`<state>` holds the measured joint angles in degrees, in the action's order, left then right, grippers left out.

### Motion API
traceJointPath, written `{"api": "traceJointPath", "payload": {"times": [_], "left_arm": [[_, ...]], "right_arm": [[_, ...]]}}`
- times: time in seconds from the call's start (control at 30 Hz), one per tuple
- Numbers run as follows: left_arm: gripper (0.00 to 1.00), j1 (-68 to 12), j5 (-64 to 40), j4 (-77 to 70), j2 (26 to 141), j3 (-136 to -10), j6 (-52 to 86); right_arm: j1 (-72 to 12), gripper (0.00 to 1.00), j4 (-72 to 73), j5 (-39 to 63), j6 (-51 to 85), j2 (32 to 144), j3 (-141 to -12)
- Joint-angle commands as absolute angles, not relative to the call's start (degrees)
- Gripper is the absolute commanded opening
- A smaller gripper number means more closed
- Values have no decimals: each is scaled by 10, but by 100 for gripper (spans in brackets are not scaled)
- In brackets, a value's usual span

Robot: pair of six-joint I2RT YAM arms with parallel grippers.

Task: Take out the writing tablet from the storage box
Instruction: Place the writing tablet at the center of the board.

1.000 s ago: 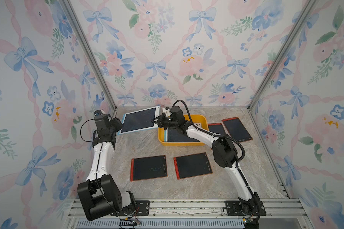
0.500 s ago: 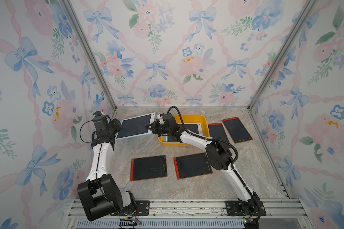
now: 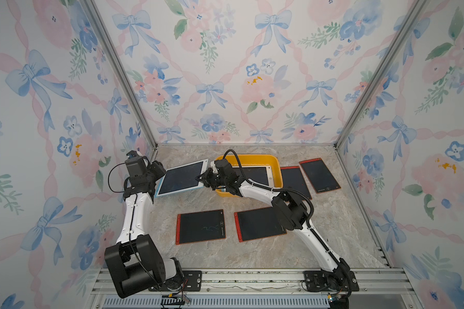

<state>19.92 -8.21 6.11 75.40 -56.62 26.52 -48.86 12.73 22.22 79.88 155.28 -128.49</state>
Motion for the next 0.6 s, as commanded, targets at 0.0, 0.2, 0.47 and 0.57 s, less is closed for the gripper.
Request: {"api": "traceJointPath", "payload": {"times": [0.0,0.2,0.47,0.57], "left_arm": [[59,202,-91,63,761,-557,258],[59,202,-93,64,764,-556,258],[59,202,-97,64,767,-554,261],[59,201,-98,64,766,-553,262]], "right_arm": [[-494,12,117,221,785,1572,-1311],[-495,21,113,217,777,1566,-1297],[-493,28,108,208,770,1545,-1281],[-491,33,98,201,762,1531,-1268]]}}
